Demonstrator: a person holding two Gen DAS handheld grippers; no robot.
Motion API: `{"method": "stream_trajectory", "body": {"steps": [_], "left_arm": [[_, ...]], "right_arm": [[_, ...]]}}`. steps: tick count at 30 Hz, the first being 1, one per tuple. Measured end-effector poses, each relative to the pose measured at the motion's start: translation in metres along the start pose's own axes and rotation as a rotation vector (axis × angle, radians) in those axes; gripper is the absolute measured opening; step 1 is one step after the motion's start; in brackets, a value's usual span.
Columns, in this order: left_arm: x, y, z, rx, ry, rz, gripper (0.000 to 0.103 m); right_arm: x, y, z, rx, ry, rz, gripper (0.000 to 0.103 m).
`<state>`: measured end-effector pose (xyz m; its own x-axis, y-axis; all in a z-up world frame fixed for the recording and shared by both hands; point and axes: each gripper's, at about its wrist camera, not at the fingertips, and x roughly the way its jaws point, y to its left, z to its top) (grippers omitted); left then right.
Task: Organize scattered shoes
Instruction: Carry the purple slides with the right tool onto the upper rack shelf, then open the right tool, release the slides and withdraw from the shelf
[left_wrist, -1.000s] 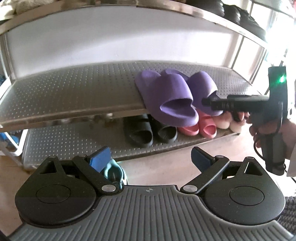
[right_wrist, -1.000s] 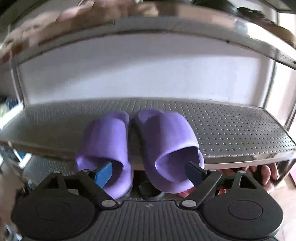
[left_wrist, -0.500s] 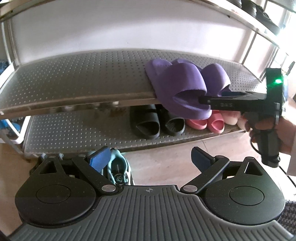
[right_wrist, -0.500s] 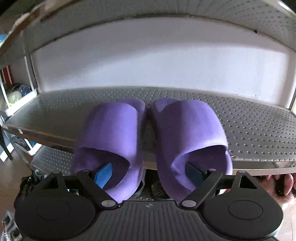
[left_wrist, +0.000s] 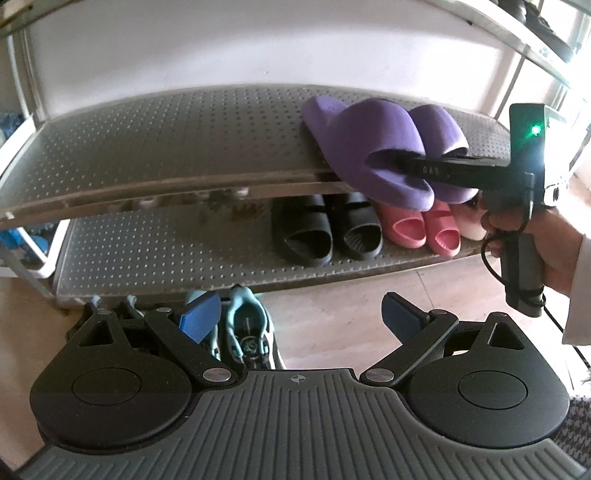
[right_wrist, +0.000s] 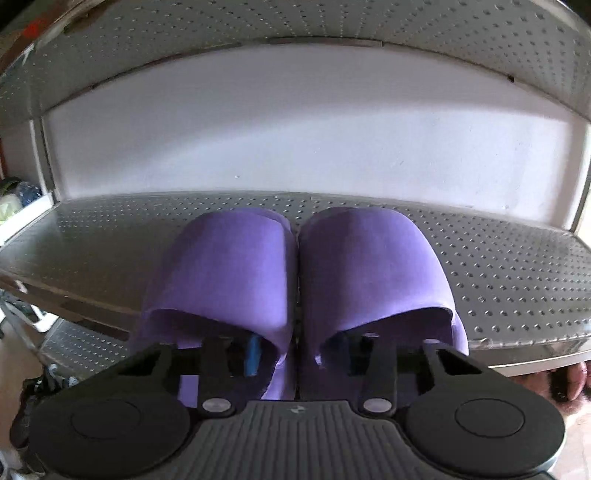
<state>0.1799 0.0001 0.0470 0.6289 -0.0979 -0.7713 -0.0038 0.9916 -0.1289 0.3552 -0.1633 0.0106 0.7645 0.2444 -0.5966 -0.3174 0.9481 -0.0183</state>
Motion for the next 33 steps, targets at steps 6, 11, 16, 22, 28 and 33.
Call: {"method": "stream_trajectory", "body": {"steps": [6, 11, 16, 22, 28, 33], "left_arm": [[0.003, -0.004, -0.004, 0.021, 0.01, 0.002, 0.097], [0.01, -0.007, -0.007, 0.022, 0.038, 0.003, 0.097], [0.02, -0.015, -0.008, 0.047, 0.059, 0.0, 0.097], [0.04, -0.02, -0.009, 0.063, 0.103, 0.009, 0.097], [0.058, -0.025, -0.014, 0.089, 0.148, 0.023, 0.097], [0.064, -0.023, -0.016, 0.08, 0.163, 0.025, 0.097]], "right_arm": [[-0.005, -0.018, 0.019, 0.065, -0.073, -0.097, 0.022], [-0.009, -0.058, 0.022, 0.077, -0.097, -0.21, 0.022], [-0.005, -0.122, 0.017, 0.129, -0.102, -0.358, 0.022], [0.019, -0.189, 0.027, 0.126, -0.117, -0.441, 0.022], [0.042, -0.23, 0.031, 0.11, -0.109, -0.46, 0.022], [0.046, -0.255, 0.004, 0.18, -0.05, -0.441, 0.053]]}}
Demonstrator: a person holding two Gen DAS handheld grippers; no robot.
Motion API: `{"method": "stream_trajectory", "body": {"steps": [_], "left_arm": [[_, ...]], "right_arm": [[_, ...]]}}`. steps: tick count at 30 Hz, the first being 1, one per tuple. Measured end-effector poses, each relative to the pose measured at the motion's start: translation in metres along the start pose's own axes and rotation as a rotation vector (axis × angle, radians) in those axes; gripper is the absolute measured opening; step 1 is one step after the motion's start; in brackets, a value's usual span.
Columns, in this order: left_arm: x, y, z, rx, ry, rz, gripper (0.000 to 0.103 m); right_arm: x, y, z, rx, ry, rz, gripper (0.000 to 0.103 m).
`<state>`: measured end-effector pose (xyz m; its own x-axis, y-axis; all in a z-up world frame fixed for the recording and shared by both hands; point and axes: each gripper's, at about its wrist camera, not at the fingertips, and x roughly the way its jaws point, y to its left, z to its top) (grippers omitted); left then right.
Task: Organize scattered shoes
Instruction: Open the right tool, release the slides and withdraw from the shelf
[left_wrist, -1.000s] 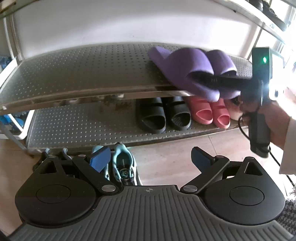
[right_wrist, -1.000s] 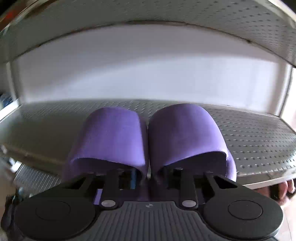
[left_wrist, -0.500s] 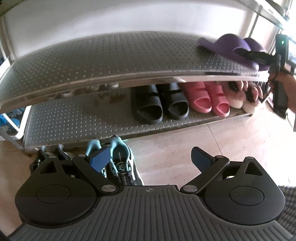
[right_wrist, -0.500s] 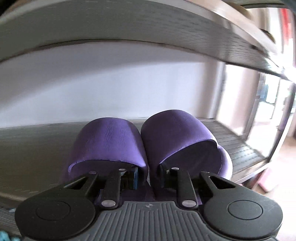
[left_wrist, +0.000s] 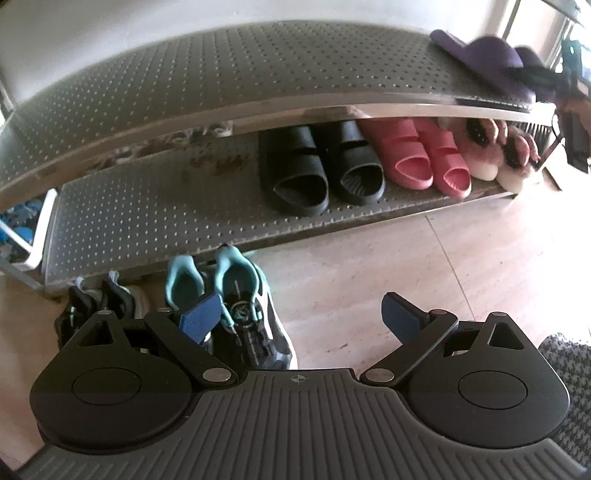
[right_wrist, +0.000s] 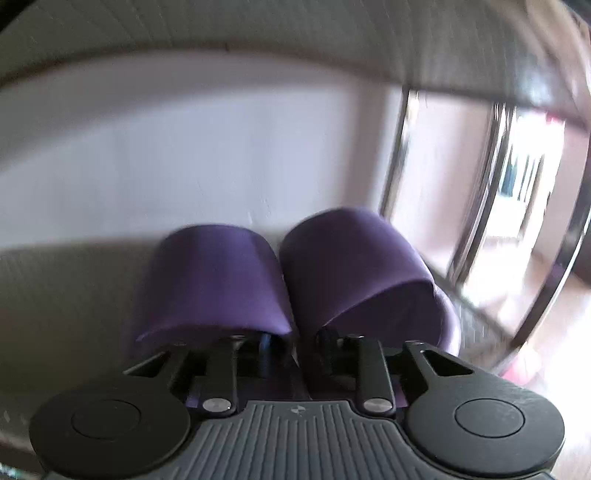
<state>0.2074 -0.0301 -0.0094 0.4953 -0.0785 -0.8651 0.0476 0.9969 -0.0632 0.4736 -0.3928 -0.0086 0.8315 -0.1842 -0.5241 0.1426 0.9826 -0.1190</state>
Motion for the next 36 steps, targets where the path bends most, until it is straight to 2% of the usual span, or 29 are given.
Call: {"method": "stream_trajectory", "body": {"steps": [2, 6, 9, 12, 16, 19, 23, 25, 27, 31, 32, 34, 36], "left_arm": [[-0.002, 0.0, 0.0, 0.002, -0.005, -0.001, 0.097], [-0.013, 0.002, 0.0, -0.001, -0.026, -0.004, 0.097], [-0.021, 0.006, 0.002, -0.023, -0.034, -0.014, 0.097], [-0.029, 0.011, 0.003, -0.038, -0.037, -0.012, 0.097], [-0.037, 0.021, 0.001, -0.054, -0.012, -0.002, 0.097], [-0.046, 0.03, -0.004, -0.06, 0.005, -0.008, 0.097], [-0.062, 0.036, -0.012, -0.045, -0.007, -0.01, 0.097], [-0.068, 0.035, -0.015, -0.04, -0.019, -0.012, 0.097], [-0.076, 0.033, -0.018, -0.037, -0.033, -0.017, 0.097], [-0.091, 0.021, -0.021, -0.016, -0.054, -0.046, 0.097], [-0.095, 0.016, -0.023, 0.0, -0.064, -0.053, 0.097], [-0.098, 0.01, -0.025, 0.024, -0.068, -0.049, 0.097], [-0.098, 0.006, -0.026, 0.038, -0.064, -0.048, 0.097]], "right_arm": [[-0.006, -0.011, -0.003, 0.055, 0.006, 0.007, 0.056], [-0.041, -0.025, -0.01, 0.147, -0.003, 0.059, 0.066], [-0.072, -0.023, -0.016, 0.151, 0.014, 0.084, 0.07], [-0.096, -0.007, -0.014, 0.113, 0.098, 0.106, 0.07], [-0.133, 0.031, -0.008, 0.086, 0.214, 0.179, 0.073], [-0.17, 0.067, -0.006, 0.118, 0.268, 0.234, 0.081], [-0.217, 0.103, 0.006, 0.166, 0.322, 0.282, 0.083], [-0.242, 0.112, 0.011, 0.186, 0.307, 0.278, 0.088], [-0.266, 0.117, 0.008, 0.189, 0.257, 0.254, 0.09], [-0.286, 0.113, -0.024, 0.159, 0.141, 0.149, 0.092], [-0.284, 0.112, -0.031, 0.163, 0.153, 0.119, 0.091], [-0.269, 0.108, -0.047, 0.229, 0.271, 0.057, 0.087], [-0.243, 0.095, -0.052, 0.439, 0.443, 0.104, 0.085]]}}
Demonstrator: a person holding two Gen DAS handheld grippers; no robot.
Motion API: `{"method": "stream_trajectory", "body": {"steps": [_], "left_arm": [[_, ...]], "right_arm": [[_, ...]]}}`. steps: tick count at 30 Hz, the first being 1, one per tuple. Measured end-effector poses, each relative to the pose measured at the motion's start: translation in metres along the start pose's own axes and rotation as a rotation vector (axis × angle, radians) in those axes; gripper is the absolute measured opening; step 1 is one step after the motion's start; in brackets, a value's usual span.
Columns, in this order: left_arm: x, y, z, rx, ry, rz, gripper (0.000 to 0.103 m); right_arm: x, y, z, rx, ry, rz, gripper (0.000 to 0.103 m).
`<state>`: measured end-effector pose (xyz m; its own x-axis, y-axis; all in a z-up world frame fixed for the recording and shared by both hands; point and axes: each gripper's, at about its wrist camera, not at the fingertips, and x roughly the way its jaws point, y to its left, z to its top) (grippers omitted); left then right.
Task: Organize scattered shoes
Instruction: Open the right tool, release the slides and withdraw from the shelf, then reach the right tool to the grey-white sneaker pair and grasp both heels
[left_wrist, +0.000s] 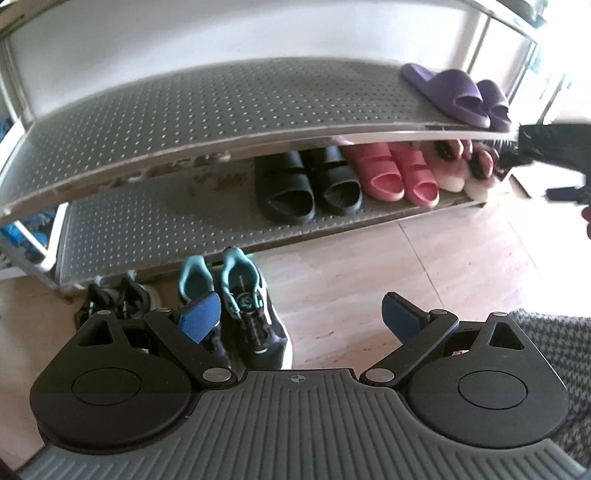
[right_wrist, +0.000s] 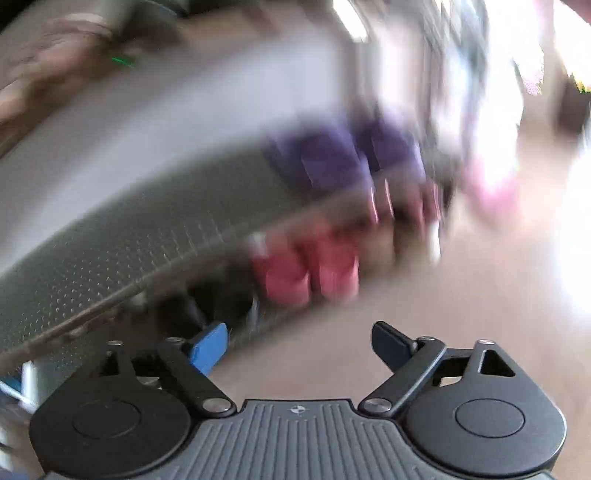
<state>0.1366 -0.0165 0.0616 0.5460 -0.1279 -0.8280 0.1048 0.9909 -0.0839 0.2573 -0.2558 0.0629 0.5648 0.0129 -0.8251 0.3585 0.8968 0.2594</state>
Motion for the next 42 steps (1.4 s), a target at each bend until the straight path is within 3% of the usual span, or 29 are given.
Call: {"method": "stream_trajectory", "body": {"steps": [2, 3, 6, 16, 23, 26, 29, 33, 34, 39, 42], "left_arm": [[0.002, -0.002, -0.001, 0.007, 0.006, 0.005, 0.097], [0.004, -0.002, -0.001, 0.007, 0.007, 0.009, 0.097], [0.006, -0.001, 0.0, -0.001, 0.012, 0.018, 0.097], [0.003, 0.002, -0.005, 0.019, 0.014, 0.024, 0.097], [-0.01, 0.042, -0.016, 0.012, 0.049, 0.037, 0.097], [-0.013, 0.064, -0.024, -0.02, 0.081, 0.036, 0.097], [-0.019, 0.084, -0.032, -0.043, 0.102, 0.042, 0.097], [-0.02, 0.103, -0.043, -0.051, 0.152, 0.058, 0.097], [-0.02, 0.107, -0.046, -0.054, 0.167, 0.064, 0.097], [-0.02, 0.11, -0.055, -0.027, 0.197, 0.084, 0.096], [-0.021, 0.112, -0.056, -0.029, 0.194, 0.082, 0.096]], "right_arm": [[0.007, -0.004, 0.008, 0.037, 0.013, 0.019, 0.083], [0.009, -0.005, 0.011, 0.045, 0.011, 0.015, 0.087], [0.007, -0.004, 0.016, 0.007, -0.034, -0.043, 0.089], [0.024, 0.013, -0.001, -0.079, 0.078, 0.013, 0.09], [0.03, 0.05, -0.035, -0.225, 0.167, 0.066, 0.09], [0.039, 0.068, -0.066, -0.348, 0.206, 0.05, 0.09], [0.057, 0.079, -0.115, -0.417, 0.333, 0.059, 0.087], [0.09, 0.095, -0.204, -0.417, 0.613, 0.117, 0.058], [0.095, 0.098, -0.221, -0.421, 0.65, 0.116, 0.048], [0.108, 0.114, -0.304, -0.57, 0.72, 0.096, 0.045], [0.122, 0.11, -0.321, -0.55, 0.71, 0.092, 0.05]]}}
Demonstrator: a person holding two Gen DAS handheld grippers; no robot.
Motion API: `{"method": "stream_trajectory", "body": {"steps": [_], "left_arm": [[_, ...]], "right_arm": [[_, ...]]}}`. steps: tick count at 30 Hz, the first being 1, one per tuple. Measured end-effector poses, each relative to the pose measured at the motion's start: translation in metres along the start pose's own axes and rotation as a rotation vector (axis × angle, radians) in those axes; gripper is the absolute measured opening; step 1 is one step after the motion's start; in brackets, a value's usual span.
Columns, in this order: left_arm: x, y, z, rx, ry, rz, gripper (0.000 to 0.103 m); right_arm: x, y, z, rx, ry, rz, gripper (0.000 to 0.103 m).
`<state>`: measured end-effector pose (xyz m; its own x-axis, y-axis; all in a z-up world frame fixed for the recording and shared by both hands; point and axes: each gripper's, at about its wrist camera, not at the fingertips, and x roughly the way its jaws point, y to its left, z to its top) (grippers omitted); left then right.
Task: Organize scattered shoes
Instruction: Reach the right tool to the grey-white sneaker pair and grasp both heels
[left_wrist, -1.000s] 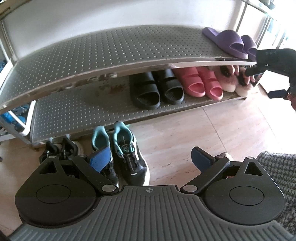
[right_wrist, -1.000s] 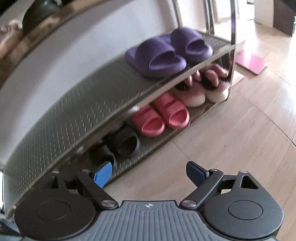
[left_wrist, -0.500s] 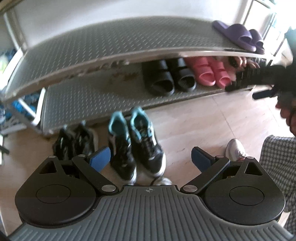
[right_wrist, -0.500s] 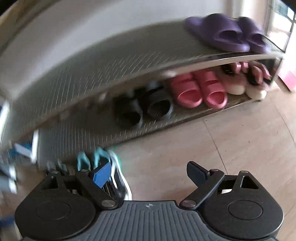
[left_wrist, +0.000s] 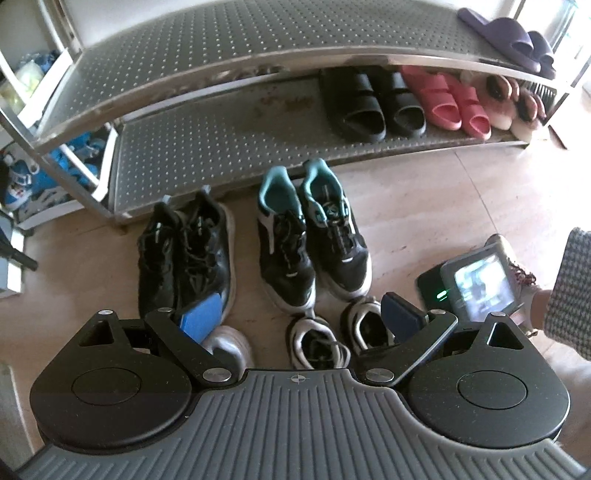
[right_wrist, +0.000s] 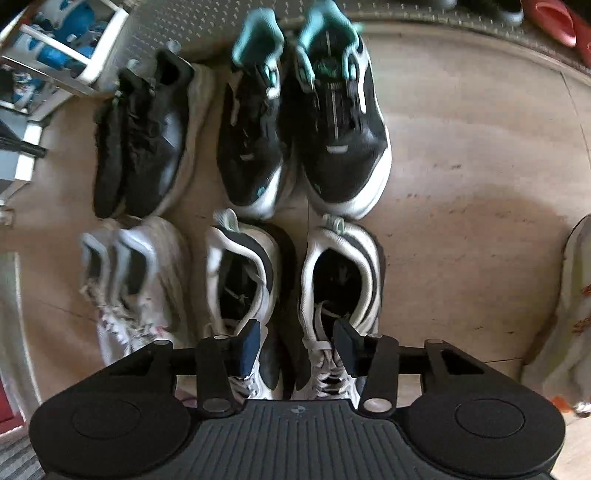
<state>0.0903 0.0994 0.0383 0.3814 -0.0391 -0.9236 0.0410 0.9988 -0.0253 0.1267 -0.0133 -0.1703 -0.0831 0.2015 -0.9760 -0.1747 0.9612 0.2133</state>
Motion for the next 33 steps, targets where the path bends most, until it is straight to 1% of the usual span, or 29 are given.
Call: {"method": "stream_trajectory", "body": {"steps": [3, 6, 9, 10, 11, 13, 15, 17, 19, 21, 23, 24, 25, 30, 33], "left_arm": [[0.005, 0.004, 0.003, -0.019, 0.01, 0.005, 0.097], [0.009, 0.007, 0.004, -0.031, 0.021, 0.014, 0.097], [0.012, 0.01, 0.006, -0.043, 0.027, 0.02, 0.097], [0.013, 0.01, 0.008, -0.046, 0.027, 0.02, 0.097], [0.015, 0.009, 0.01, -0.048, 0.026, 0.019, 0.097], [0.016, 0.009, 0.012, -0.051, 0.025, 0.018, 0.097], [0.017, 0.009, 0.015, -0.054, 0.025, 0.019, 0.097], [0.019, 0.009, 0.017, -0.056, 0.027, 0.019, 0.097], [0.02, 0.008, 0.019, -0.058, 0.027, 0.021, 0.097], [0.023, 0.007, 0.022, -0.057, 0.03, 0.021, 0.097], [0.024, 0.005, 0.023, -0.052, 0.033, 0.019, 0.097], [0.025, 0.003, 0.023, -0.047, 0.035, 0.018, 0.097], [0.026, 0.001, 0.023, -0.039, 0.039, 0.016, 0.097], [0.028, -0.008, 0.023, -0.011, 0.046, 0.022, 0.097], [0.028, -0.013, 0.024, -0.002, 0.041, 0.028, 0.097]], "right_arm": [[0.014, -0.004, 0.002, 0.046, -0.028, 0.017, 0.058], [0.032, -0.006, 0.005, 0.089, -0.04, 0.029, 0.071], [0.057, 0.001, 0.009, 0.071, -0.031, -0.009, 0.07], [0.062, 0.002, 0.011, 0.058, -0.03, -0.018, 0.066], [0.068, 0.004, 0.012, 0.044, -0.028, -0.023, 0.066], [0.08, 0.007, 0.015, 0.029, -0.011, -0.03, 0.06], [0.091, 0.012, 0.016, 0.013, 0.004, -0.045, 0.058], [0.097, 0.022, 0.013, -0.041, -0.008, -0.089, 0.065], [0.103, 0.038, 0.008, -0.138, -0.025, -0.155, 0.077], [0.104, 0.043, 0.003, -0.165, -0.059, -0.181, 0.078], [0.099, 0.041, 0.002, -0.162, -0.071, -0.176, 0.063], [0.091, 0.039, -0.001, -0.165, -0.085, -0.16, 0.041], [0.084, 0.037, -0.003, -0.166, -0.093, -0.138, 0.024], [0.042, 0.017, -0.026, -0.146, -0.147, -0.043, 0.021], [0.011, 0.0, -0.041, -0.111, -0.162, 0.001, 0.02]]}}
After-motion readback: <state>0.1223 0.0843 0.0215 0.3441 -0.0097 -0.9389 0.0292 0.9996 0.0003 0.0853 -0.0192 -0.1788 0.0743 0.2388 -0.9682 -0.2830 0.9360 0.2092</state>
